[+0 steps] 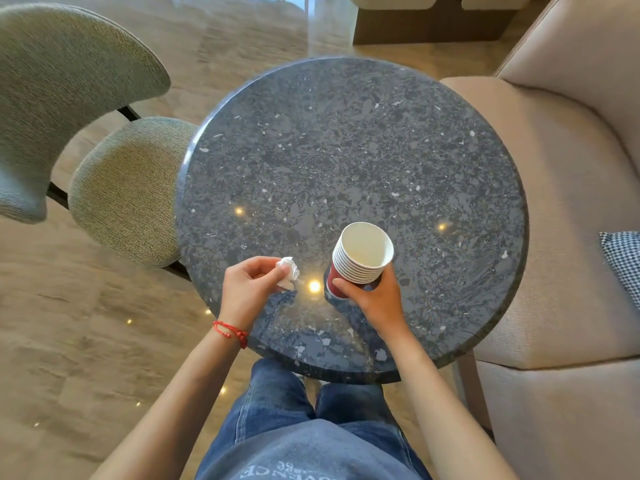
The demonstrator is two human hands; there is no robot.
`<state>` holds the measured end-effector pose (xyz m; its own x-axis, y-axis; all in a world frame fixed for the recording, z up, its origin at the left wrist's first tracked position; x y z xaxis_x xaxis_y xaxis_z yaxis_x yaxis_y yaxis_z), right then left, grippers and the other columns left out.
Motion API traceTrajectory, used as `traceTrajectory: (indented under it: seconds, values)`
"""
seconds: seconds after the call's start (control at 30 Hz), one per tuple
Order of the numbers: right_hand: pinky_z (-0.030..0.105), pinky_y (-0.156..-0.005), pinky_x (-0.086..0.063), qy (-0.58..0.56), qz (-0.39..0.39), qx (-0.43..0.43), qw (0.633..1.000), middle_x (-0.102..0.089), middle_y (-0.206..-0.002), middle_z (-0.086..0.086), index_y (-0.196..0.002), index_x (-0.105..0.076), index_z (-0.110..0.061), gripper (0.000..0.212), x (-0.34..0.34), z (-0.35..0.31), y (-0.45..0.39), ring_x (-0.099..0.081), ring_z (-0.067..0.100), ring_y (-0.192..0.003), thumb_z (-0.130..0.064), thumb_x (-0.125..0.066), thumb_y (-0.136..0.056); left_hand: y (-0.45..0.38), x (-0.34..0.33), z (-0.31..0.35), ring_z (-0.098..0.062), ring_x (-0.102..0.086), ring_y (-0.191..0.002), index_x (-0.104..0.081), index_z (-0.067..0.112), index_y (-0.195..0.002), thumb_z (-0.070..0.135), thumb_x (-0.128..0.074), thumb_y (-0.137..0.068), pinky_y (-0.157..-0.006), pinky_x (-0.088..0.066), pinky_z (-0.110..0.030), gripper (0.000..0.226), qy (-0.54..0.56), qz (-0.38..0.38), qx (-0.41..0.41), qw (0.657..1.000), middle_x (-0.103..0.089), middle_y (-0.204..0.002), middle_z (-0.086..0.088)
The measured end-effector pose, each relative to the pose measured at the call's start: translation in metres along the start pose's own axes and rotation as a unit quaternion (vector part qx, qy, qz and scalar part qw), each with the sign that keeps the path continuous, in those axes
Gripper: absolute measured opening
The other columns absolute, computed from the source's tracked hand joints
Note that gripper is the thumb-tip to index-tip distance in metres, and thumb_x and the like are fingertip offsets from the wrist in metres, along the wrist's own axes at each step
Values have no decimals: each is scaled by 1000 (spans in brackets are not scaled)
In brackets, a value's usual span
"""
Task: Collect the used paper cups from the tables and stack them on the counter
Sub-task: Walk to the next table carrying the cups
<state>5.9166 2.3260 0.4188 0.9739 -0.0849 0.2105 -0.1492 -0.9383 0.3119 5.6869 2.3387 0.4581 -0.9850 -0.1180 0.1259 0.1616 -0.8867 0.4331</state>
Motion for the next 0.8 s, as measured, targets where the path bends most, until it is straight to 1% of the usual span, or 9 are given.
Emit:
traceTrajectory:
  seconds: [0.07,0.13,0.23,0.3,0.4,0.5,0.63,0.7,0.8]
  values:
    - [26,-94,-48,-15,-25,0,1000,-56,-121,-13,-130,-40,-30,85,-6,-8,0,-54,2,-114,-36,-86,-58,1,5,0,-10,-69,-67,-71,17,-77,12,-73,-77,-58,-55,-19,4,15,9,-3,1000,-72,-78,-5]
    - [25,-94,-48,-16,-54,2,998,-55,-125,-9,-134,-38,-26,98,-12,-16,1,-53,6,-116,-52,-82,-50,4,12,0,-12,-69,-68,-71,17,-77,12,-73,-77,-60,-56,-21,5,30,26,-4,999,-72,-79,-6]
    - [26,-94,-48,-6,-94,7,996,-55,-125,-10,-136,-39,-23,105,-22,-25,0,-53,8,-117,-59,-80,-47,13,22,-3,-12,-68,-69,-71,19,-76,13,-73,-77,-64,-55,-24,6,40,65,-5,997,-72,-79,-5]
    - [25,-93,-49,2,-119,14,993,-57,-121,-12,-133,-42,-23,97,-28,-30,-2,-54,11,-116,-54,-81,-50,22,28,-4,-12,-67,-68,-71,19,-76,12,-73,-76,-65,-56,-25,7,61,95,-6,994,-72,-77,-6]
    - [27,-93,-50,7,-173,29,984,-59,-118,-14,-127,-44,-29,80,-39,-35,-5,-56,12,-114,-34,-85,-59,40,37,-9,-14,-67,-71,-71,19,-76,12,-73,-77,-68,-57,-27,8,83,147,-8,986,-72,-79,-6]
    - [36,-95,-50,17,-227,43,973,-62,-118,-7,-128,-46,-22,87,-50,-42,-2,-58,14,-112,-41,-84,-51,67,45,-19,-12,-68,-73,-71,19,-78,11,-73,-77,-66,-57,-24,8,106,201,-7,974,-72,-81,-5]
    - [29,-92,-51,44,-303,65,950,-62,-119,-2,-131,-45,-16,97,-69,-51,10,-58,16,-113,-45,-82,-46,112,54,-38,-9,-69,-71,-71,18,-78,9,-71,-78,-63,-57,-23,9,149,278,-4,949,-73,-75,2]
    - [29,-92,-50,56,-342,81,934,-62,-119,-1,-131,-45,-13,96,-80,-56,18,-58,15,-112,-42,-83,-48,138,59,-48,-6,-69,-67,-71,16,-76,6,-70,-78,-59,-56,-21,11,186,322,-7,928,-74,-70,5]
    - [32,-94,-50,74,-411,100,903,-61,-117,-5,-129,-45,-15,85,-104,-60,40,-58,12,-111,-29,-87,-57,180,69,-61,-6,-68,-66,-70,12,-75,1,-69,-78,-56,-56,-20,12,221,391,-14,893,-73,-72,4]
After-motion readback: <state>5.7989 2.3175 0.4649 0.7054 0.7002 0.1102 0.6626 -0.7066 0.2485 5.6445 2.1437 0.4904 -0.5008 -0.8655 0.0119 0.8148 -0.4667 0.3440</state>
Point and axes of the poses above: each hand's wrist, its own y-axis away from the middle knuckle, its own x-axis out of the back of the hand, z = x × y, the point moved 8 cm from there along -y, towards the middle knuckle
